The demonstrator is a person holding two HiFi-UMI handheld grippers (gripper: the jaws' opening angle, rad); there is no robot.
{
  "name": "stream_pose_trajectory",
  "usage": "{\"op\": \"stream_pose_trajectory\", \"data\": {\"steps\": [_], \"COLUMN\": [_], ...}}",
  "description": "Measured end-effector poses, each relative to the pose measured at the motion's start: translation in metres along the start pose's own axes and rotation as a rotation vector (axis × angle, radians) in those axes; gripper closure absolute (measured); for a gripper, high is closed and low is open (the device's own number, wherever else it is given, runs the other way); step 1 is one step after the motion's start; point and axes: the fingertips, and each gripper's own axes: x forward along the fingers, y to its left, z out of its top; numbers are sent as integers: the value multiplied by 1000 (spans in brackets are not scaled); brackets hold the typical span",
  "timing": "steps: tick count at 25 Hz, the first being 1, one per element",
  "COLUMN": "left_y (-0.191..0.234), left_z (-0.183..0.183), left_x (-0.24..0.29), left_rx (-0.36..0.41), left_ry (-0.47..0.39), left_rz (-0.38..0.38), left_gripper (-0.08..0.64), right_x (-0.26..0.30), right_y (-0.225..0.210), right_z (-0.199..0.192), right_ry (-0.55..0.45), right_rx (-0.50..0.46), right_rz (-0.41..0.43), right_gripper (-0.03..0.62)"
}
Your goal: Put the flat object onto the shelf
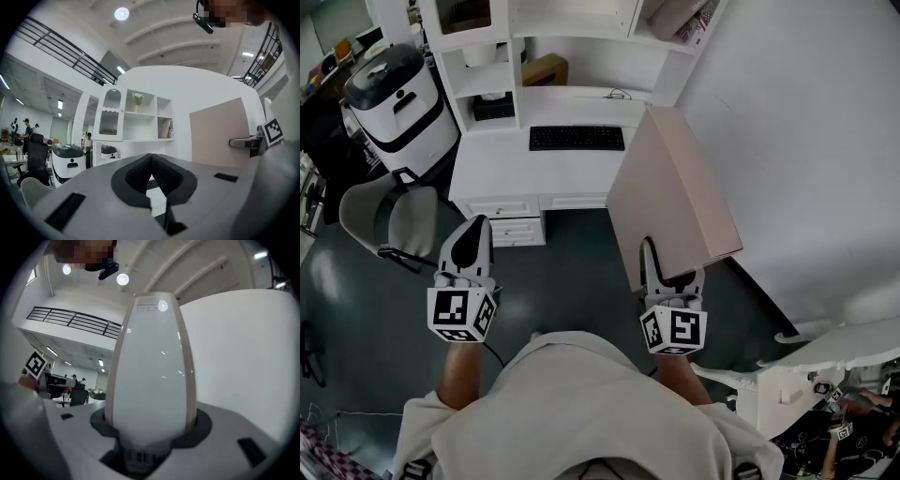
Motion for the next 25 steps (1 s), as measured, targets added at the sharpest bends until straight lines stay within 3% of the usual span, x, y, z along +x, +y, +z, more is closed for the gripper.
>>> {"op": "stream_pose_trajectory", "data": {"steps": [25], "left_y": [-41], "left_z": [-2], "left_x": [-3], "left_rx": [25], "left_ry": [2], "left_rz": [52], "left_gripper": [568], "right_x": [1], "right_y": [-35], "right_z": [-6], "right_ry": [-19], "right_rx": [10], "right_rz": [42], "right_gripper": [319]}}
